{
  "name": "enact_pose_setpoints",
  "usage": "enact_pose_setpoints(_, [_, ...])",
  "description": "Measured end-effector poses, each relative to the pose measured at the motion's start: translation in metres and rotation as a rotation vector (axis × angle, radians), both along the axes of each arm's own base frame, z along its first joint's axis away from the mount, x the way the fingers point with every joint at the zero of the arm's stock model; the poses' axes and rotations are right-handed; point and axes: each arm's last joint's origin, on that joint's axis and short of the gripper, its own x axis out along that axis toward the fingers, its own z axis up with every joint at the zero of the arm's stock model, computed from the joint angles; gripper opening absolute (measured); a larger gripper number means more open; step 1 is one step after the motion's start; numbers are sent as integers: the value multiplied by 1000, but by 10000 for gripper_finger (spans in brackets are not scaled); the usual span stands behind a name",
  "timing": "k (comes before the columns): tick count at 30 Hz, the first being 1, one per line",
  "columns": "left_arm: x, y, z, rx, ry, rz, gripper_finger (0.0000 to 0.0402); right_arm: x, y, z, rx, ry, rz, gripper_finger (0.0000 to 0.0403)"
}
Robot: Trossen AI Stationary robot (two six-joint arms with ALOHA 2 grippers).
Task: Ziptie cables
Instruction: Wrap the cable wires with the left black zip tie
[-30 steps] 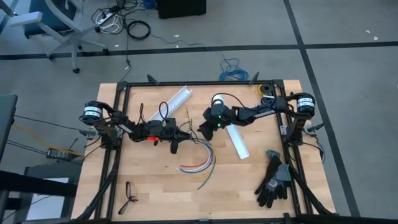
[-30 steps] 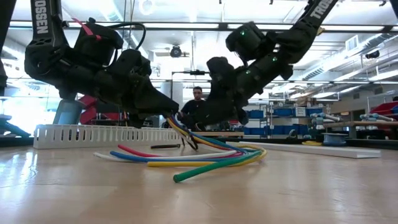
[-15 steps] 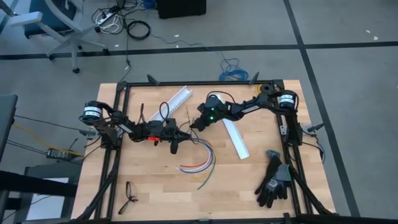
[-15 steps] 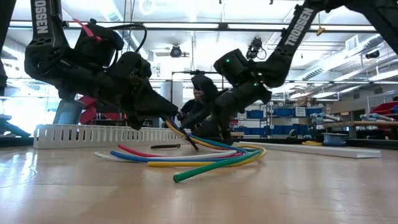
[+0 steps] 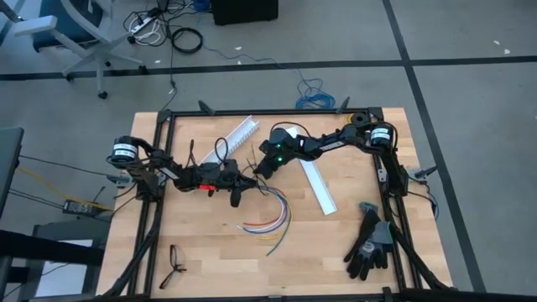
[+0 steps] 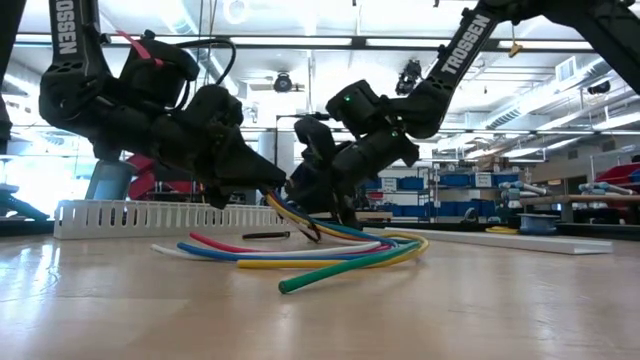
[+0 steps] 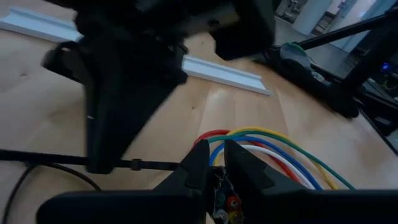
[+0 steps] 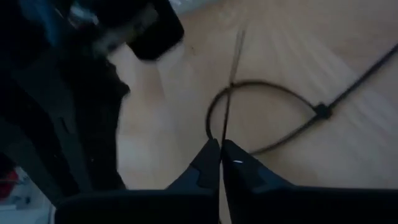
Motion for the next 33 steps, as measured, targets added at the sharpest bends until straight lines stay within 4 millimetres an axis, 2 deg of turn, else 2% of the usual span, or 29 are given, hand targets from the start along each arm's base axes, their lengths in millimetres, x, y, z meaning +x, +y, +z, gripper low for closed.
enact_pose_setpoints(7, [-17, 1, -4, -12, -33, 60, 44, -2, 10, -4, -49, 51, 69, 0])
enact_pose_setpoints(14, [-55, 1, -6, -65, -140, 143, 44, -6, 21, -1, -51, 96, 118, 0])
enact_pose_setpoints(18, [-76, 1, -9, -72, -140, 208, 44, -11, 28, 11, -91, 134, 140, 0])
enact_pose_setpoints(25, [-77, 3, -1, -30, -185, 263, 44, -25, 48, 27, -145, 227, 176, 0])
enact_pose_setpoints(29, [-77, 4, 1, -19, -192, 291, 43, -42, 62, 28, -180, 344, 198, 0])
enact_pose_setpoints(33, [-74, 5, 3, -9, -203, 326, 43, -59, 71, 37, -225, 382, 192, 0])
